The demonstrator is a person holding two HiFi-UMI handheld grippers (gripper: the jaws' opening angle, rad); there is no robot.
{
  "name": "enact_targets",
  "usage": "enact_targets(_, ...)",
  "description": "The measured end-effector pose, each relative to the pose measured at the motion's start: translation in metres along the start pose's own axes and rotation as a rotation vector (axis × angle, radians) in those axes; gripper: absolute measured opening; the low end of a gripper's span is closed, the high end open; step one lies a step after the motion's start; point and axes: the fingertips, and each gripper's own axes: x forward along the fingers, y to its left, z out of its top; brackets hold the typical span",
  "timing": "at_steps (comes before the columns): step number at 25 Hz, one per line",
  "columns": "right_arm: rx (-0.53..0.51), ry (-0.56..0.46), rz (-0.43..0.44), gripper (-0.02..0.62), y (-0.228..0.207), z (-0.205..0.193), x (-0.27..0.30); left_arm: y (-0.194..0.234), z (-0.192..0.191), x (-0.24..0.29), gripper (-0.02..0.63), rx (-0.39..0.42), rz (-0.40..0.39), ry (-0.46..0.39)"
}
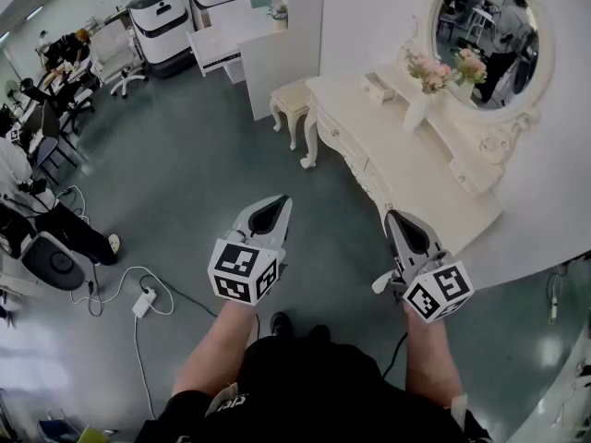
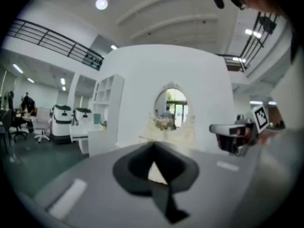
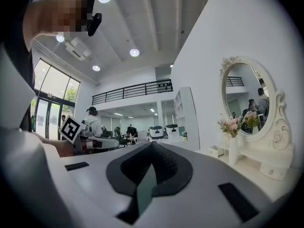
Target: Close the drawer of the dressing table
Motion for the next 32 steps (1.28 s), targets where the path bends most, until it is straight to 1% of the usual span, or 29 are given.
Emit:
enact_targets(6, 0.015, 0.007, 0.008, -0.008, -0.004, -0.006, -0.004, 0.001, 0.005, 0.0, 0.009, 0.029, 0.012, 0.005)
enact_targets(11, 0.033, -0.001, 0.023, -0.008, -0.003, -0.005, -0.009, -0.002, 0.005, -0.003, 0.009, 0.018, 0.018, 0.014)
enact_targets(17, 0.122, -0.011, 0.058, -0.006, -0.006, -0.007, -0.021, -0.015, -0.001, -0.007, 0.009, 0.016, 0.027, 0.014)
enact_targets(21, 0.14, -0.007, 0.06, -0.006, -0.007, -0.009, -0.021, -0.017, -0.006, -0.008, 0.009, -0.008, 0.028, 0.016)
enact_targets(24, 0.147, 0.011, 0.073, -0.006, -0.005, -0.011, -0.012, -0.011, -0.007, -0.004, 0.009, -0.024, 0.025, 0.016)
enact_targets(28, 0.188, 0.002, 0.08, -0.006, -0.01, -0.013, 0.009, 0.005, -0.008, 0.011, 0.009, -0.039, 0.004, 0.011)
enact_targets(32, 0.135, 0.04, 0.076, -0.005, -0.019, -0.018, 0.046, 0.033, -0.004, 0.038, 0.009, -0.062, -0.023, 0.003)
